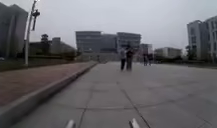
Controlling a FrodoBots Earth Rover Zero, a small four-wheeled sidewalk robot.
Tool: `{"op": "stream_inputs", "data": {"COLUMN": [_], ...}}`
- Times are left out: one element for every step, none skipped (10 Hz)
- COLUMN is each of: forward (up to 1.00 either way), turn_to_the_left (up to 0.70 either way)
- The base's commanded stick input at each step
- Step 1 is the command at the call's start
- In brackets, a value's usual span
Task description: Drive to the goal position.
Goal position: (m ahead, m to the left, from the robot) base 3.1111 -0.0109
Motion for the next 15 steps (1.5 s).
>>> {"op": "stream_inputs", "data": {"forward": [0.7,0.7,0.7,0.7,0.7,0.7,0.7,0.7,0.7,0.7,0.7,0.7,0.7,0.7,0.7], "turn_to_the_left": [0.0,0.0,0.0,0.0,0.0,0.0,0.0,0.0,0.0,0.0,0.0,0.0,0.0,0.0,0.0]}}
